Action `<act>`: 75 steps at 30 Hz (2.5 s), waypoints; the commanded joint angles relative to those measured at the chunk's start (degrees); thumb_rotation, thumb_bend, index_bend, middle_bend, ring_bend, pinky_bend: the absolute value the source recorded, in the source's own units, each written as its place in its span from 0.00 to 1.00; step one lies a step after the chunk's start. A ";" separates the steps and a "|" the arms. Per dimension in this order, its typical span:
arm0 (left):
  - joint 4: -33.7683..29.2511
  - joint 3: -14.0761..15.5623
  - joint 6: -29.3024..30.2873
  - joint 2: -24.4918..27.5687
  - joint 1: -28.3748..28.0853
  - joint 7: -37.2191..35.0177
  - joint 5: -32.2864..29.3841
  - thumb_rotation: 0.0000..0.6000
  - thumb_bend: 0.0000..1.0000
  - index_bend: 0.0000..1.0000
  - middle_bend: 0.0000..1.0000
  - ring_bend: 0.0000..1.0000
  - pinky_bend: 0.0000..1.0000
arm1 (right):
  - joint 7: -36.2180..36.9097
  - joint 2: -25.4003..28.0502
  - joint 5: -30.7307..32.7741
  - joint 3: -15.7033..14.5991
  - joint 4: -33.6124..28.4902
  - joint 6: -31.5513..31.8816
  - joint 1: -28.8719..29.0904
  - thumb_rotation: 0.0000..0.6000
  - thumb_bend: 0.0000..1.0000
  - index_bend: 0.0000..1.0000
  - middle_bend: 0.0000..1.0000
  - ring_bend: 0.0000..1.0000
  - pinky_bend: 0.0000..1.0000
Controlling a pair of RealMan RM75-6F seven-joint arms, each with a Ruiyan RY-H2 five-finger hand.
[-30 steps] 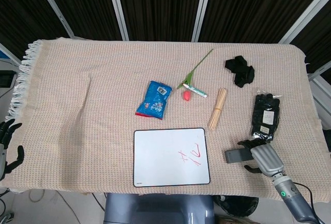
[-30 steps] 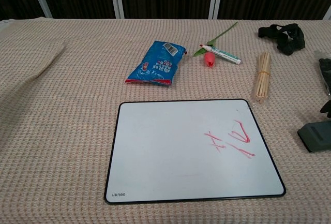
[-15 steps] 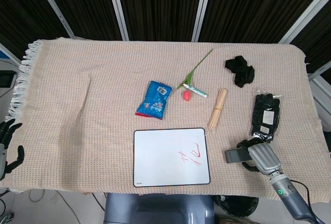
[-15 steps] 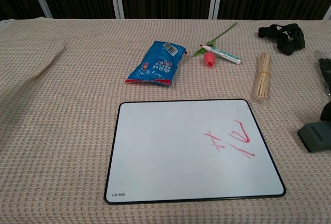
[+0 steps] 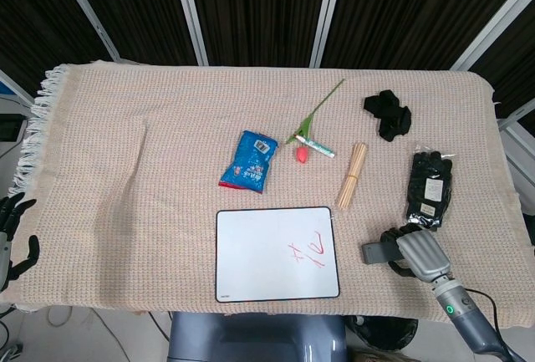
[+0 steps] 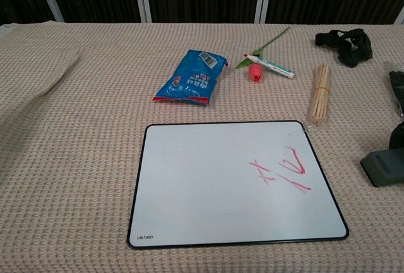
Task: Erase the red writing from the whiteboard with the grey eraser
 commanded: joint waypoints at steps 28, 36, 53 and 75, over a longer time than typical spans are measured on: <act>0.02 -0.06 0.03 0.26 0.01 -0.47 -0.03 1.00 0.56 0.16 0.05 0.00 0.08 | -20.79 -4.39 15.75 11.58 -19.54 -14.63 14.98 1.00 0.44 0.48 0.48 0.49 0.43; 0.06 -0.06 -0.14 0.26 -0.07 -0.53 -0.07 1.00 0.56 0.16 0.05 0.00 0.07 | -29.30 -10.42 23.47 12.36 -18.77 -14.03 16.91 1.00 0.44 0.48 0.48 0.51 0.45; 0.25 -0.19 -0.51 0.37 -0.21 -0.78 -0.49 1.00 0.56 0.16 0.05 0.00 0.07 | -33.32 -13.77 29.31 10.29 -18.73 -13.72 18.64 1.00 0.44 0.49 0.49 0.51 0.45; 0.07 -0.10 -0.46 0.20 -0.39 -0.43 -0.08 1.00 0.56 0.16 0.05 0.00 0.07 | -29.50 -6.01 17.36 -1.95 -28.84 -7.29 11.03 1.00 0.44 0.49 0.49 0.51 0.45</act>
